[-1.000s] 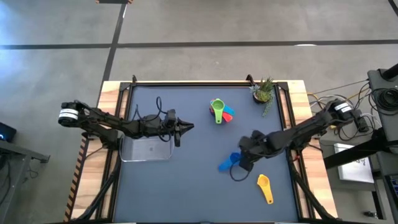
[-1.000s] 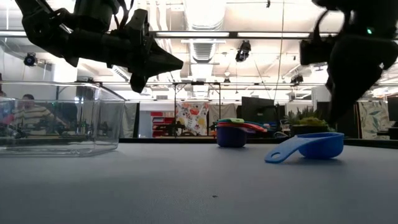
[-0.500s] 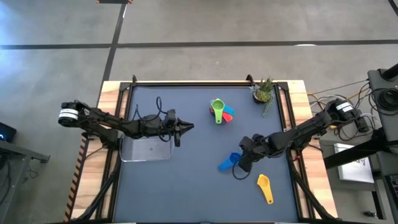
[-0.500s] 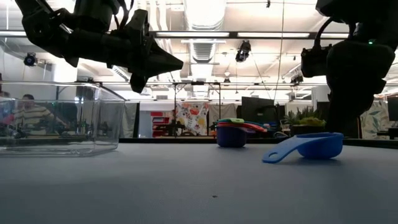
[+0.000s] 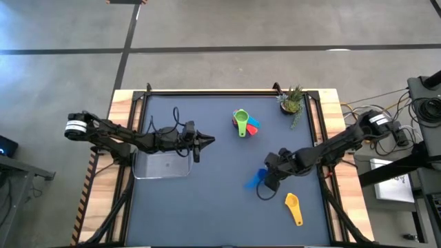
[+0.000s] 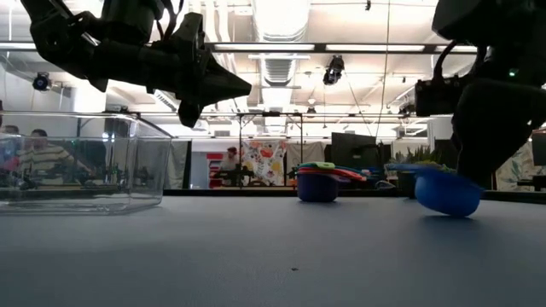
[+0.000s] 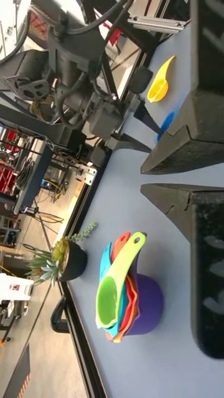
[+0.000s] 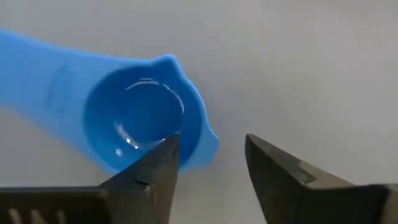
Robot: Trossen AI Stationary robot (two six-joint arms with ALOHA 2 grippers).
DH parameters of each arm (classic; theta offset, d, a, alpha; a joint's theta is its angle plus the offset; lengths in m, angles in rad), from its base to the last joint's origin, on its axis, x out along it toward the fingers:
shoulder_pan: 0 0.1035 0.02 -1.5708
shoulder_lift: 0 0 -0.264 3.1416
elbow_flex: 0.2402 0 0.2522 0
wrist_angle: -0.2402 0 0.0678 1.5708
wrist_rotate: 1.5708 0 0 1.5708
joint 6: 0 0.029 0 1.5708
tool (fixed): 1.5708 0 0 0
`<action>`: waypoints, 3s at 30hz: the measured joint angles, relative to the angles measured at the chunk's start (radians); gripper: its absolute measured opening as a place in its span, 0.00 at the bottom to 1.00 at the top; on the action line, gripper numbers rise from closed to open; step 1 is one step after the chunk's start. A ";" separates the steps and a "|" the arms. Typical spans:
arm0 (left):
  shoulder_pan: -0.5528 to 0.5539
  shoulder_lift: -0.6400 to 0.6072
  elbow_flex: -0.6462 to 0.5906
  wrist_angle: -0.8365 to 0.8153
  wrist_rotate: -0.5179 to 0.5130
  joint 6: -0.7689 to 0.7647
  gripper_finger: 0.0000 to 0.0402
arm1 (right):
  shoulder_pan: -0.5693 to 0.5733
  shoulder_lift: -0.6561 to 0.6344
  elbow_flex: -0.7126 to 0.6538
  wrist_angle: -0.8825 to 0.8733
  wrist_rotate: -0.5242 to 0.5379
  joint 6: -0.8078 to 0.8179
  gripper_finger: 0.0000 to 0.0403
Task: Nest measuring cups in basket
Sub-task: Stack the blue measuring cup on top of the green measuring cup
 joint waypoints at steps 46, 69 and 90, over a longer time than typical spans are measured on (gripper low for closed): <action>-0.003 0.000 0.000 -0.002 0.000 0.000 0.04 | -0.030 0.004 0.126 0.004 0.098 -0.230 0.71; -0.003 0.000 0.000 0.000 -0.001 0.000 0.04 | 0.007 0.110 0.002 0.197 0.159 -0.085 0.91; -0.003 0.000 0.000 -0.010 0.000 -0.001 0.04 | 0.004 0.139 0.082 0.044 0.184 -0.192 0.49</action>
